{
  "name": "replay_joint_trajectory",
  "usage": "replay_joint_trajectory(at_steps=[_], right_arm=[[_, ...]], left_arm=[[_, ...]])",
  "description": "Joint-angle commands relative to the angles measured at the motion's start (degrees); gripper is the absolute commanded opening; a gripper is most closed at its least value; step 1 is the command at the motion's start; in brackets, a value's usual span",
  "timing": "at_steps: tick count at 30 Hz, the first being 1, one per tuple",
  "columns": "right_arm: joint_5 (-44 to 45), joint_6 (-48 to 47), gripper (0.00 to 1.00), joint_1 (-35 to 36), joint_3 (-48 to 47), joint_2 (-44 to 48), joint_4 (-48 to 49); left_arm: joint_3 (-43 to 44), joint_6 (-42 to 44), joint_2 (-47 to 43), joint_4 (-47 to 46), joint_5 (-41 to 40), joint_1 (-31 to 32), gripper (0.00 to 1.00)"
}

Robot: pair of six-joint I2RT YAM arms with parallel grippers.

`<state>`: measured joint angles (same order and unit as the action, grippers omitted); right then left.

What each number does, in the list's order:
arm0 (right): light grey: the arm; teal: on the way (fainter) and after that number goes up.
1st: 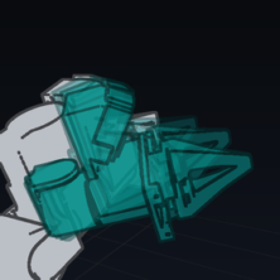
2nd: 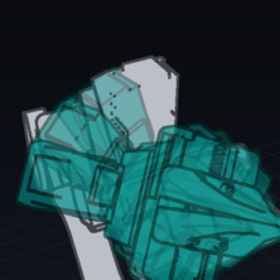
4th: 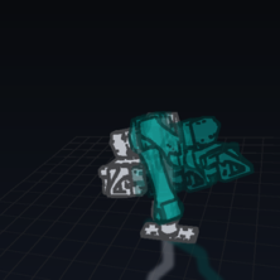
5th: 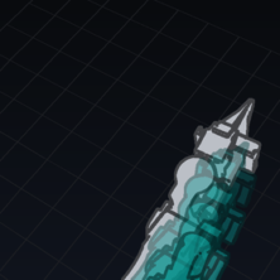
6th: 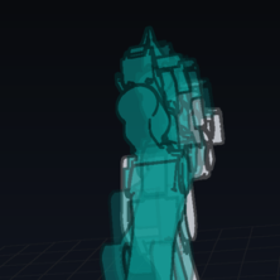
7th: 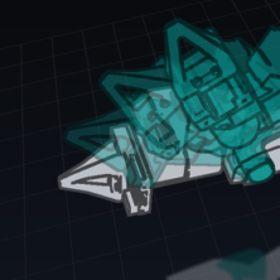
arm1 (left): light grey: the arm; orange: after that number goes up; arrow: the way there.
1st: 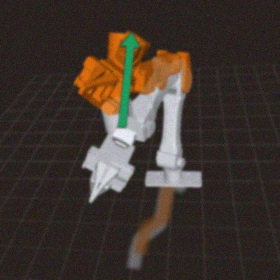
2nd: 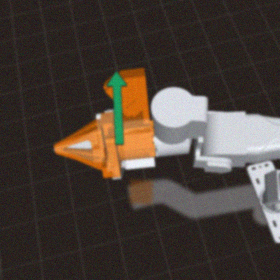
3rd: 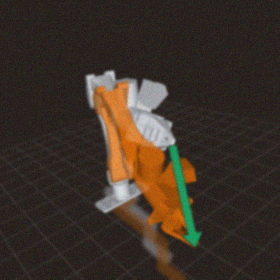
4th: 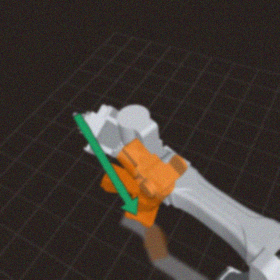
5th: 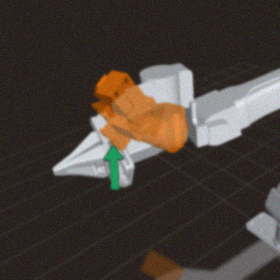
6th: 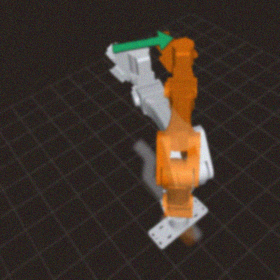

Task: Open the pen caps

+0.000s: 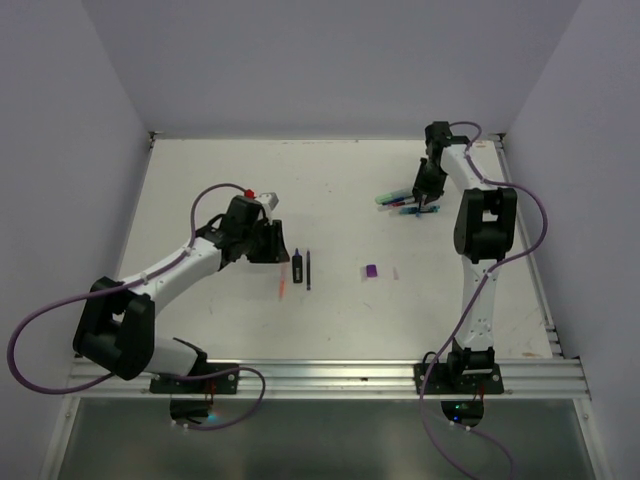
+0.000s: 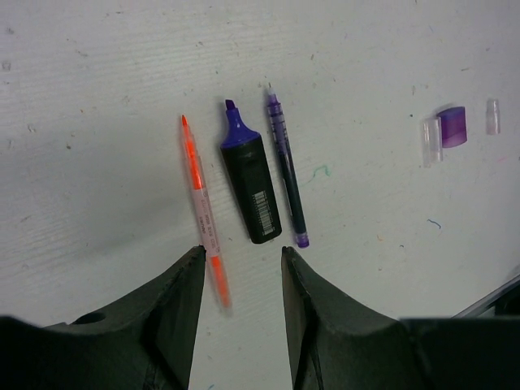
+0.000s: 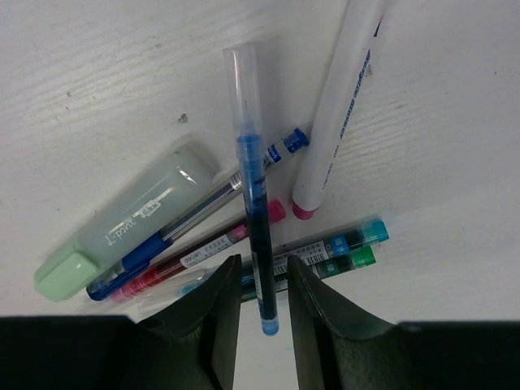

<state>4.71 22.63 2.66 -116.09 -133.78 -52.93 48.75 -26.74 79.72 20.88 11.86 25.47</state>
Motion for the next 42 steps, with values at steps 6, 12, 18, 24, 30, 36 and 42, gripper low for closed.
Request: replay_joint_trajectory(at_steps=[6, 12, 18, 24, 30, 36, 42], right_arm=[[-1.55, -1.27, 0.31, 0.16, 1.13, -0.08, 2.83], [-1.37, -1.8, 0.27, 0.07, 1.75, -0.17, 3.0], [-1.2, -2.77, 0.26, -0.11, 2.36, -0.34, 3.09], [-1.02, -3.21, 0.21, -0.28, 3.59, 0.27, 3.18], [-0.75, -4.0, 0.07, -0.37, 3.68, 0.97, 3.36], [-0.93, -4.18, 0.0, -0.55, 2.36, 0.62, 2.92], [-0.67, -3.74, 0.0, -0.63, 3.85, 4.22, 3.18]], left_arm=[[0.2, 0.99, 0.17, -2.34, 1.68, -1.13, 0.45], [0.29, 0.29, 0.35, -2.86, 1.85, -1.13, 0.45], [-0.32, -0.42, 0.17, -2.95, 1.59, -1.13, 0.45], [-0.68, -0.94, -0.36, -3.13, 1.41, -1.13, 0.45], [-1.03, -1.29, -0.8, -3.04, 1.06, -1.13, 0.45], [-0.85, -1.38, -1.24, -2.69, 1.06, -1.22, 0.45], [-0.15, -1.21, -2.03, -1.81, 1.15, -1.13, 0.45]])
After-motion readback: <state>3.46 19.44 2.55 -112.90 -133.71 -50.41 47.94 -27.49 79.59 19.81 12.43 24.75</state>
